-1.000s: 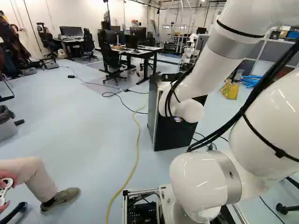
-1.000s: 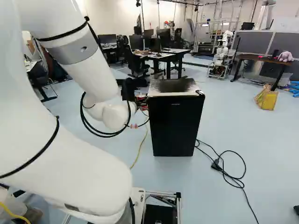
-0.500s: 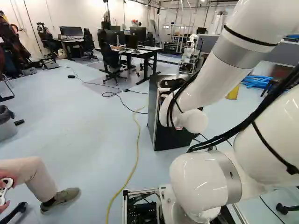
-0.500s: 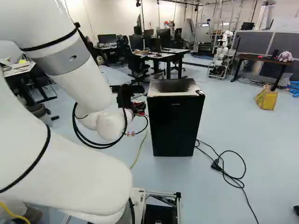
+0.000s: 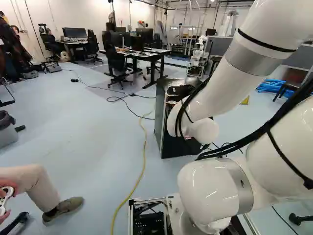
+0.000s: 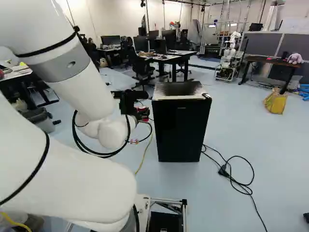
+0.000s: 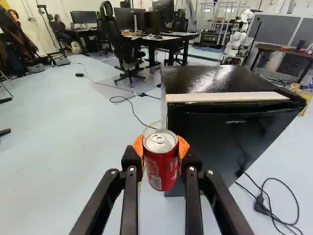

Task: Grab a drink from the fridge

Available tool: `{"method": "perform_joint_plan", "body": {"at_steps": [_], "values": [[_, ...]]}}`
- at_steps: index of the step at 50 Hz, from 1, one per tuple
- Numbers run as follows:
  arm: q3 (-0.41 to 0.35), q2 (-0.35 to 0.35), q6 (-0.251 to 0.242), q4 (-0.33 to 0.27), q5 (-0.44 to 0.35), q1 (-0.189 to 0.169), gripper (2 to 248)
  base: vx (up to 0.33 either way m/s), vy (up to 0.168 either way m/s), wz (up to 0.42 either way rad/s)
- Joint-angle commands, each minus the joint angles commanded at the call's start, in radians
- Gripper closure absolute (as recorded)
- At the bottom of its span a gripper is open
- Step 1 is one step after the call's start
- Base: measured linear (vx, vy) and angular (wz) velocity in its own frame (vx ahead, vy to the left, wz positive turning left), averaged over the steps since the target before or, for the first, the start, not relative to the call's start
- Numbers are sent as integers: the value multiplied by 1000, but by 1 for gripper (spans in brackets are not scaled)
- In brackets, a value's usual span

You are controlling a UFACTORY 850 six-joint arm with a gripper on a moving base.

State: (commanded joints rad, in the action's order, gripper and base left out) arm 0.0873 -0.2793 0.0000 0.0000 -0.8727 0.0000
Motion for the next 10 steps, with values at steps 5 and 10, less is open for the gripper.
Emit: {"method": "perform_joint_plan", "body": {"at_steps": [5, 10], "values": [[0, 0, 0, 0, 0, 0, 160, 0, 0, 0], [0, 0, 0, 0, 0, 0, 160, 0, 0, 0]]}}
